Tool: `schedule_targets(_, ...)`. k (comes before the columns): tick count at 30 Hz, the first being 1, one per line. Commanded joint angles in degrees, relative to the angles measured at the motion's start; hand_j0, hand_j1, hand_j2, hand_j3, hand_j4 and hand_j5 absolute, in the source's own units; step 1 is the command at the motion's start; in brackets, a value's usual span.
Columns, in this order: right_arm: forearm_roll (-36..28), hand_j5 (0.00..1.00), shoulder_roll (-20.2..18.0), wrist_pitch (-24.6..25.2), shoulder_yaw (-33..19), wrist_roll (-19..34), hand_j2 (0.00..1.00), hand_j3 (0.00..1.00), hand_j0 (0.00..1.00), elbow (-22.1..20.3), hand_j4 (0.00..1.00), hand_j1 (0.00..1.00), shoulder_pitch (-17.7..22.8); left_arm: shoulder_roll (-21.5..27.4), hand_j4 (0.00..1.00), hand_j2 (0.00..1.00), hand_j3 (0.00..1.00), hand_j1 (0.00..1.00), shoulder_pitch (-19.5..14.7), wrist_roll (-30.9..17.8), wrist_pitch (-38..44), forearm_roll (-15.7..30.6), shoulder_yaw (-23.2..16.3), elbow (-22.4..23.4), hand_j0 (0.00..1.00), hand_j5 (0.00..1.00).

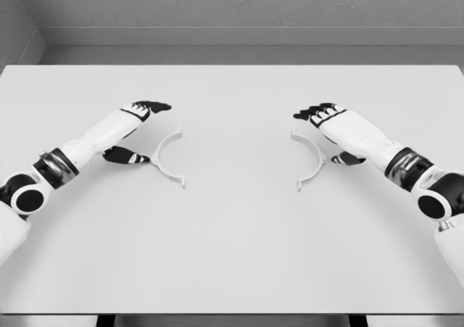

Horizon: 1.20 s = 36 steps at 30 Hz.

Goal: Assemble PVC drainage pipe clamps

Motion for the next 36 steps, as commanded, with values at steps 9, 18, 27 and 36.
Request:
schedule_targets(9, 0.4, 1.00, 0.6, 1.0, 1.2, 0.0, 1.00, 1.00, 1.00, 1.1, 1.00, 1.00, -1.0, -0.9, 1.00, 1.00, 1.00, 1.00, -0.1, 0.0, 0.0, 0.4, -0.6, 0.0, 1.00, 1.00)
schedule_targets(18, 0.5, 1.00, 0.6, 1.0, 1.3, 0.0, 1.00, 1.00, 1.00, 1.8, 1.00, 1.00, -1.2, -2.0, 1.00, 1.00, 1.00, 1.00, -0.1, 0.0, 0.0, 0.4, -0.6, -0.2, 1.00, 1.00)
schedule_targets(27, 1.0, 1.00, 0.7, 1.3, 2.0, 0.0, 1.00, 1.00, 1.00, 2.2, 1.00, 1.00, -1.6, -1.8, 1.00, 1.00, 1.00, 1.00, -0.1, 0.0, 0.0, 0.6, -0.2, -0.1, 1.00, 1.00)
schedule_targets(36, 1.0, 1.00, 1.7, 2.2, 3.8, 0.0, 1.00, 1.00, 1.00, 2.2, 1.00, 1.00, -2.4, -1.1, 1.00, 1.00, 1.00, 1.00, -3.2, 0.0, 0.0, 0.6, -0.4, 4.1, 1.00, 1.00)
